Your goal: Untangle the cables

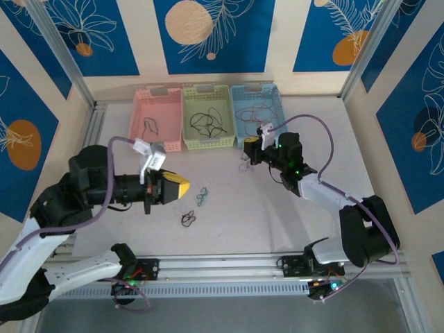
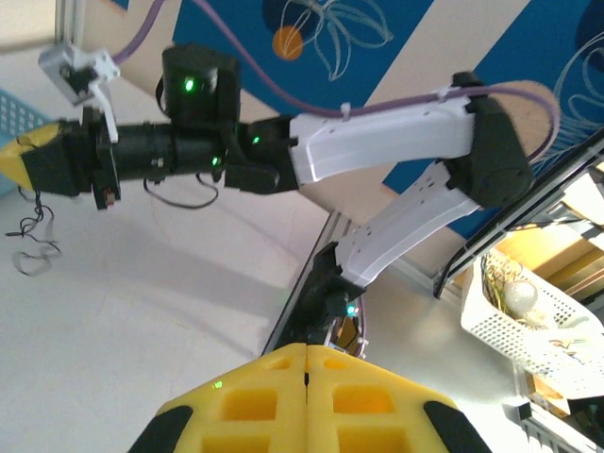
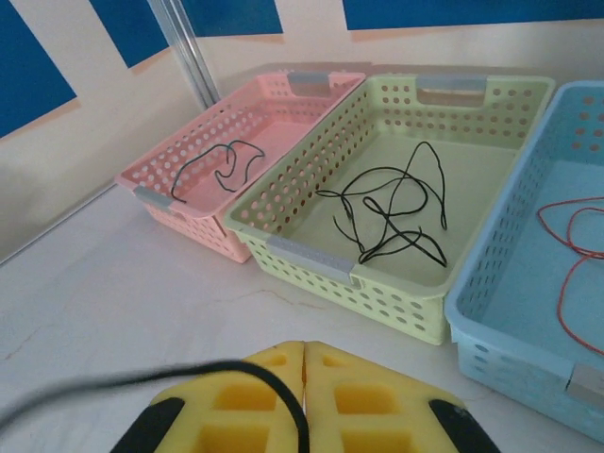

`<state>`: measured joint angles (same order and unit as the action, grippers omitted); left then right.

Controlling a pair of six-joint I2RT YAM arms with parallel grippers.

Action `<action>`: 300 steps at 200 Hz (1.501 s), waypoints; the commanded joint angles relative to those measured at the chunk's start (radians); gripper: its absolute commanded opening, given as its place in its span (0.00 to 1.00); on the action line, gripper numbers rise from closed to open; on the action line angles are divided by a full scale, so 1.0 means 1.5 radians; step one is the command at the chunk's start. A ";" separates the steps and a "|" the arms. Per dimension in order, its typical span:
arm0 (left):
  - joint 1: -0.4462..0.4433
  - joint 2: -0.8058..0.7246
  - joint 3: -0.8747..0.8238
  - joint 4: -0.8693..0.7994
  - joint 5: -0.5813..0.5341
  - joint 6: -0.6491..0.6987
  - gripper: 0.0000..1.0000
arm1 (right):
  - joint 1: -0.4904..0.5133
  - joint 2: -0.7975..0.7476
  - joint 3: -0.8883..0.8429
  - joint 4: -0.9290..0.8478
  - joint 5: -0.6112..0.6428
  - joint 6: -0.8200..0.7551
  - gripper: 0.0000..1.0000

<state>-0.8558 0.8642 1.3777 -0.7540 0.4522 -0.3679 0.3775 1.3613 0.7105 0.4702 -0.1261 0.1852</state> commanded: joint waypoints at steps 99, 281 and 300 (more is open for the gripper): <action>-0.003 0.047 -0.120 0.071 -0.005 -0.025 0.47 | 0.102 -0.215 -0.054 -0.023 -0.181 -0.055 0.05; -0.003 0.028 -0.194 0.154 0.050 -0.033 0.66 | 0.206 -0.340 -0.090 -0.059 -0.242 -0.137 0.04; -0.003 0.031 -0.195 0.150 0.044 -0.024 0.69 | 0.210 -0.343 -0.088 -0.060 -0.245 -0.123 0.04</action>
<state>-0.8558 0.9180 1.0958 -0.5533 0.5053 -0.4286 0.6800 0.8658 0.5907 0.3939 -0.4721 -0.0040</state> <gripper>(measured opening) 0.677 0.067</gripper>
